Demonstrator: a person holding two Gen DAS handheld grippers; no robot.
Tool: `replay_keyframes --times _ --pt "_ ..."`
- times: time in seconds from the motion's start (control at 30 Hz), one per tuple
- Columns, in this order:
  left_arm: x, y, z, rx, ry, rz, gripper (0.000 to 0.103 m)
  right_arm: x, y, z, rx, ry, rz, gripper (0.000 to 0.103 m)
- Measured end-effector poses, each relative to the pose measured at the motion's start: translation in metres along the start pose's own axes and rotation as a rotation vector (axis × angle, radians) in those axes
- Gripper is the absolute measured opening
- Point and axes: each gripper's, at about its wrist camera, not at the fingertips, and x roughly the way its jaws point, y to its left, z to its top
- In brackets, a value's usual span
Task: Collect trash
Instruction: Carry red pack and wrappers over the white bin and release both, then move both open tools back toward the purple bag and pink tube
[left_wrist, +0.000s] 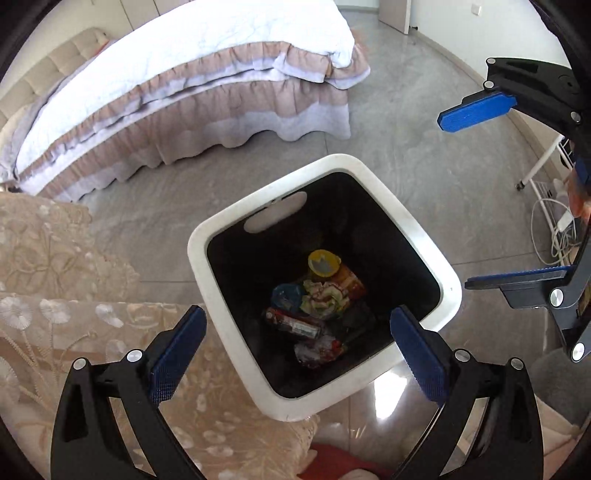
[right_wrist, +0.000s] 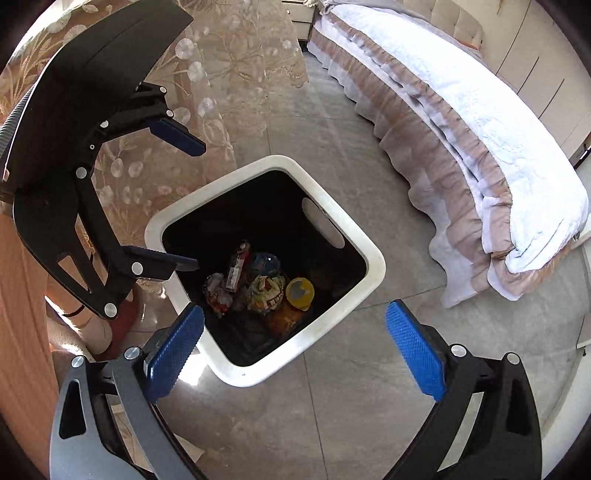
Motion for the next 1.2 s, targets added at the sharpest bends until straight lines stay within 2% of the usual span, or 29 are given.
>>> replay_keyframes --times 0.17,0.5,0.7,0.77,1.0,1.2 --pt "-0.013 0.0 0.002 -0.005 -0.035 0.01 0.098 -0.003 -0.003 0.002 -0.014 -0.022 -0.008 0.098" --pt "-0.08 -0.002 0.004 -0.024 -0.178 0.059 0.098 -0.057 0.0 0.018 0.02 -0.145 -0.01 0.098" --pt "-0.13 0.001 -0.002 -0.075 -0.254 0.219 0.098 -0.097 0.01 0.034 0.051 -0.242 -0.07 0.098" --pt "-0.147 0.005 -0.006 -0.108 -0.287 0.236 0.098 -0.107 0.015 0.04 0.063 -0.27 -0.09 0.098" --pt "-0.191 0.023 -0.023 -0.218 -0.348 0.308 0.098 -0.138 0.024 0.057 0.093 -0.359 -0.075 0.098" --pt "-0.223 0.036 -0.041 -0.313 -0.399 0.395 0.098 -0.163 0.052 0.078 0.125 -0.445 -0.144 0.098"
